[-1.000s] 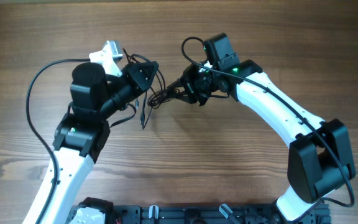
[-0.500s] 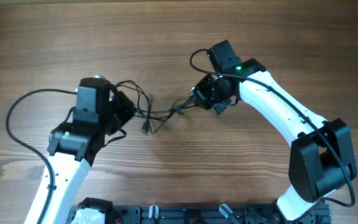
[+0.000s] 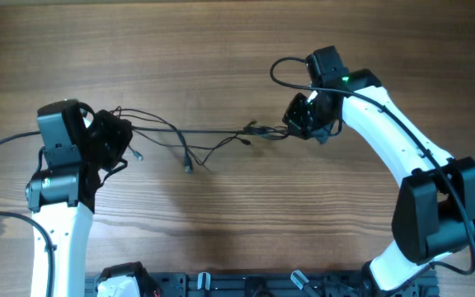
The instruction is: Untangle cables
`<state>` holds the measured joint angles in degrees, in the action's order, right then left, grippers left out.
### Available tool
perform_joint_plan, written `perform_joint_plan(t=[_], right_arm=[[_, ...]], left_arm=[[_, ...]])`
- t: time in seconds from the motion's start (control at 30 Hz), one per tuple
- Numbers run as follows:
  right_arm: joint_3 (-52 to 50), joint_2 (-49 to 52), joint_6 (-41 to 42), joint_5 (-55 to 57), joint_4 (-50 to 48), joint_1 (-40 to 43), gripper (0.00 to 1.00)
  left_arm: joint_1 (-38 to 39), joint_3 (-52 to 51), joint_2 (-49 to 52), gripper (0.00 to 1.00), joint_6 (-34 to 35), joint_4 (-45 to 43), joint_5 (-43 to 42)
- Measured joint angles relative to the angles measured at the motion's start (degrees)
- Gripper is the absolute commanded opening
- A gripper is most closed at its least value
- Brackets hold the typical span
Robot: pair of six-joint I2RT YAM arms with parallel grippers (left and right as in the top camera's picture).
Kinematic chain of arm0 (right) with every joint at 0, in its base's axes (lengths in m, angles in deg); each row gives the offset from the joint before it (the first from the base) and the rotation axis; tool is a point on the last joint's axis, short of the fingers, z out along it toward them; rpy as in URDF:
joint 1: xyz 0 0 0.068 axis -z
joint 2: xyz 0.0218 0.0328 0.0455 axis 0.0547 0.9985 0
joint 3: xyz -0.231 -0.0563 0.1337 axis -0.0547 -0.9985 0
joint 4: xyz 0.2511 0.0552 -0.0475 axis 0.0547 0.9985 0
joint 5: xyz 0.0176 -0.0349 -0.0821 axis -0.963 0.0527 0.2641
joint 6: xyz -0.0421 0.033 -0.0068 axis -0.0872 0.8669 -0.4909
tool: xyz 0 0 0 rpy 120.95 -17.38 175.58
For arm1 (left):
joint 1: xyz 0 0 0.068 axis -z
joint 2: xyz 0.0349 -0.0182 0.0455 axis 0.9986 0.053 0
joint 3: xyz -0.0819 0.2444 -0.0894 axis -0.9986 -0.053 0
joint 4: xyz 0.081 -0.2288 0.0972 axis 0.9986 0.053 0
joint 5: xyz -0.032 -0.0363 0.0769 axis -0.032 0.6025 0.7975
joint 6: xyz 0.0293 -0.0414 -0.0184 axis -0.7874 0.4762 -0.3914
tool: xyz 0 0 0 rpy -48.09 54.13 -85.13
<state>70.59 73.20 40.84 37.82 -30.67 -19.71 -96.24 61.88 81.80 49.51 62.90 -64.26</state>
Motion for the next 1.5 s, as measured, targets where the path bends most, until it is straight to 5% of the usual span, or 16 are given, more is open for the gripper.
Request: perform_joint_plan(t=[0.1, 0.27, 0.6, 0.83, 0.87, 0.9, 0.93, 1.07, 1.3, 1.33, 1.43, 1.5], right_arm=[[-0.04, 0.00, -14.03, -11.93, -3.93, 1.53, 0.04], [-0.04, 0.00, -29.20, -33.11, -6.51, 1.73, 0.04], [-0.04, 0.00, -36.24, -42.56, -6.10, 1.75, 0.04], [-0.07, 0.00, -35.50, -20.52, 6.88, 1.75, 0.05], [-0.07, 0.00, -34.88, -16.31, 8.22, 1.73, 0.07], [-0.07, 0.00, -33.68, -10.86, 9.31, 1.73, 0.13], [-0.07, 0.00, -32.04, -5.31, 10.71, 1.73, 0.27], [-0.09, 0.00, -29.86, 7.08, 13.35, 1.77, 0.53], [-0.09, 0.00, -28.65, 18.43, 15.80, 1.79, 0.59], [-0.09, 0.00, -28.55, 18.16, 15.80, 1.79, 0.59], [-0.09, 0.00, -28.81, 14.93, 15.74, 1.77, 0.59], [-0.09, 0.00, -29.03, 13.38, 15.56, 1.77, 0.59]], left_arm=[[0.63, 0.00, 1.01, 0.14, -1.88, -0.22, 0.26], [5.84, 0.00, 5.88, 0.69, -4.22, 0.13, 0.74], [14.60, 0.00, 13.75, 0.99, -5.44, 0.24, 0.87], [15.47, 0.00, 14.56, 0.92, -11.26, -0.33, 0.90], [15.32, 0.00, 14.56, 0.73, -11.76, -0.68, 0.90], [15.19, 0.00, 14.56, 0.27, -11.91, -0.96, 0.87], [15.04, 0.00, 14.56, 0.04, -12.48, -1.29, 0.90], [14.88, 0.00, 14.56, 0.04, -13.29, -1.27, 0.90], [14.88, 0.00, 14.60, 0.04, -13.31, -0.98, 0.90], [14.88, 0.00, 14.60, 0.08, -13.31, -0.90, 0.90], [14.91, 0.00, 14.60, 0.58, -13.66, 0.13, 0.46], [14.91, 0.00, 14.60, 0.68, -13.90, 2.05, -0.63]])
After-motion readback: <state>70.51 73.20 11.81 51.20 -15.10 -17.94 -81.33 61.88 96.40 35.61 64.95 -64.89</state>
